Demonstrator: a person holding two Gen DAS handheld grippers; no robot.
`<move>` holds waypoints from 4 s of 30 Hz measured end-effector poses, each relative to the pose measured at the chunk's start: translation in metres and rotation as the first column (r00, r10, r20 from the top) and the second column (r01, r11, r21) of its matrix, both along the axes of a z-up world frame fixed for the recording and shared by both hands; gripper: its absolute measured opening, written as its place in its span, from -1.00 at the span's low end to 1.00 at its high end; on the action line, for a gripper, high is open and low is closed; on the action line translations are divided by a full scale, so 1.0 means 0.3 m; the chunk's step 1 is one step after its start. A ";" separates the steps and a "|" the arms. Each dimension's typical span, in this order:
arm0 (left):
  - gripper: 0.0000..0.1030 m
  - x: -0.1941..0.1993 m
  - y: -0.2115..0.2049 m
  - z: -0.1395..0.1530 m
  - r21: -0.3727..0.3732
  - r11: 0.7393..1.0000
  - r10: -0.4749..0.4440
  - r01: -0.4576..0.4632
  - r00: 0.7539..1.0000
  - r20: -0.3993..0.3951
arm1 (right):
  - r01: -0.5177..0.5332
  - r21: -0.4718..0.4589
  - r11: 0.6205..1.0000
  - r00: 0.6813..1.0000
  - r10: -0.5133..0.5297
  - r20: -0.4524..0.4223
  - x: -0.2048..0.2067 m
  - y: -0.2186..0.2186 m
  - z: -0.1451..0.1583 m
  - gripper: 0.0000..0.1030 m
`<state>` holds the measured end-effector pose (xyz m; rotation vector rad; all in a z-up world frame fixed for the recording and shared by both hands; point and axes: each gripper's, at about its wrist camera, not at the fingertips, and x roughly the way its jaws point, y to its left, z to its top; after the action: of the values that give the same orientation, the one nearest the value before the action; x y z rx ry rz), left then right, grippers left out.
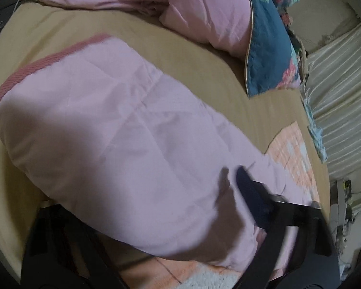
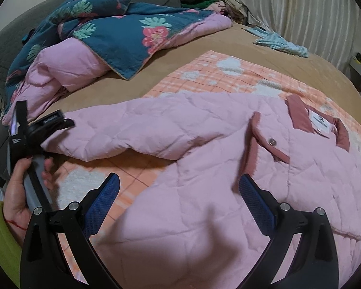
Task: Fold large clothes
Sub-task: 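Grasp the other sleeve's mauve cuff with the left tool and lift it, then fold the held sleeve across the jacket front with the left tool, release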
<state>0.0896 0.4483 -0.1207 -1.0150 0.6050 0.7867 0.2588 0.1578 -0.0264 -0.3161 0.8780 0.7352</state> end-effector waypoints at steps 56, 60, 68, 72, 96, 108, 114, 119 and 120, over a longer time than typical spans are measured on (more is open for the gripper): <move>-0.76 0.274 -0.786 0.881 0.635 0.642 -0.623 0.430 0.775 0.105 | 0.385 0.275 0.881 0.893 -0.431 0.130 -0.093 -0.866 0.391 0.92; -0.76 0.310 -0.842 0.869 0.642 0.608 -0.660 0.467 0.746 0.082 | 0.401 0.273 0.875 0.886 -0.446 0.128 -0.083 -0.904 0.379 0.92; -0.76 0.375 -0.953 0.840 0.646 0.548 -0.718 0.532 0.695 0.037 | 0.430 0.299 0.852 0.873 -0.477 0.102 -0.069 -0.993 0.355 0.92; -0.76 0.404 -1.012 0.827 0.646 0.518 -0.742 0.561 0.670 0.013 | 0.443 0.302 0.844 0.867 -0.489 0.095 -0.060 -1.031 0.340 0.92; -0.76 0.582 -1.302 0.677 0.580 0.301 -0.855 0.756 0.484 -0.187 | 0.556 0.325 0.765 0.796 -0.602 0.056 -0.022 -1.279 0.263 0.92; -0.71 0.665 -1.461 0.534 0.517 0.206 -0.863 0.831 0.404 -0.305 | 0.610 0.317 0.726 0.761 -0.648 0.020 0.002 -1.366 0.200 0.92; -0.65 0.696 -1.530 0.462 0.483 0.154 -0.859 0.862 0.358 -0.366 | 0.635 0.315 0.705 0.743 -0.670 0.002 0.015 -1.408 0.174 0.92; -0.50 0.712 -1.583 0.396 0.453 0.105 -0.846 0.885 0.319 -0.428 | 0.658 0.313 0.685 0.724 -0.689 -0.013 0.027 -1.445 0.151 0.92; -0.39 0.712 -1.598 0.383 0.444 0.092 -0.848 0.891 0.304 -0.434 | 0.661 0.312 0.682 0.722 -0.692 -0.016 0.030 -1.452 0.147 0.92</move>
<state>0.3030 -0.0310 -0.0058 0.1636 0.7952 -0.1526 0.2676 -0.2777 0.0178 0.2509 0.6951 0.1331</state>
